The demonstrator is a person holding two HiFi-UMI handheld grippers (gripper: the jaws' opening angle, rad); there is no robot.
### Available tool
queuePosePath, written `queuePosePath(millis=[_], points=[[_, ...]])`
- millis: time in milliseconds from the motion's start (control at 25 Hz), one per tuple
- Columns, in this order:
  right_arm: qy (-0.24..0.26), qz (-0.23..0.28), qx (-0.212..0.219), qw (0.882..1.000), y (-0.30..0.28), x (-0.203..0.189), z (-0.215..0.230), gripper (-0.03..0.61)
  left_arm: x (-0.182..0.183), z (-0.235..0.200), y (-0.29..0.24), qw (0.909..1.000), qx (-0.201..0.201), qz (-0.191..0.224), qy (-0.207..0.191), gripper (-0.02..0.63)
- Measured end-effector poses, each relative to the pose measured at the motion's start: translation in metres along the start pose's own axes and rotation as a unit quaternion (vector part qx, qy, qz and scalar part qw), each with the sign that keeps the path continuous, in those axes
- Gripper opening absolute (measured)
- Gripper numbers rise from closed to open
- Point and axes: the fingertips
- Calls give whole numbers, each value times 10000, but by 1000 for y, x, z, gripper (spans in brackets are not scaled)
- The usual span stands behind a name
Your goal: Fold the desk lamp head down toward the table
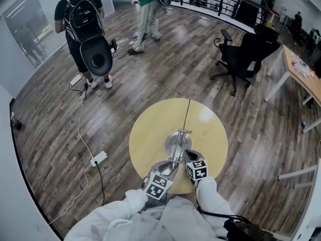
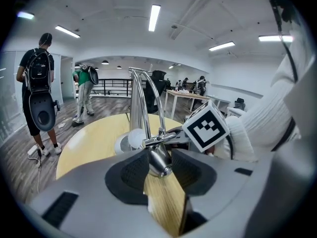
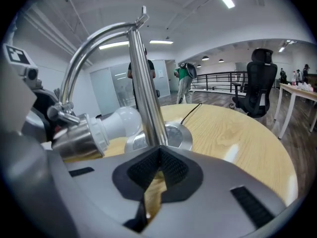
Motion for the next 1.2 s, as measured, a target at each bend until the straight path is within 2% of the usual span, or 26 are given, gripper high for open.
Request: queuePosePath(millis=[120, 200, 280, 320, 360, 400, 560, 840, 1040, 1200], points=[[-283, 453, -151, 9985, 22, 19, -3, 12, 5, 1, 10, 9999, -87, 131, 49, 138], [-417, 741, -326, 9958, 42, 32, -8, 12, 13, 0, 25, 9991, -69, 392, 166, 138], [-535, 991, -565, 9920, 64, 42, -13, 12, 22, -7, 41, 9966, 118, 741, 328, 135], [-588, 1088, -681, 9900, 74, 45, -16, 12, 24, -15, 46, 9947, 324, 889, 409, 99], [-618, 1161, -782, 9882, 82, 47, -19, 12, 25, -23, 49, 9926, 564, 976, 463, 29], [-620, 1212, -864, 9869, 88, 48, -23, 12, 23, -31, 49, 9908, 776, 995, 482, 0], [-636, 1269, -931, 9855, 95, 47, -37, 14, 12, -42, 43, 9892, 1098, 781, 572, 0], [-599, 1277, -847, 9864, 110, 48, -52, 12, 0, -31, 45, 9891, 1083, 594, 805, 0], [-680, 1290, -980, 9844, 129, 50, -51, 12, 8, -32, 48, 9860, 1259, 662, 870, 0], [-701, 1455, -963, 9822, 139, 59, -55, 12, 21, -31, 55, 9820, 1311, 833, 1070, 0]])
Point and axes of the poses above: the fingertips, and each gripper's own axes: y backward along the fingers, z to its right, x out of its top, and after that the axes turned 8 degrees about -y, right-handed
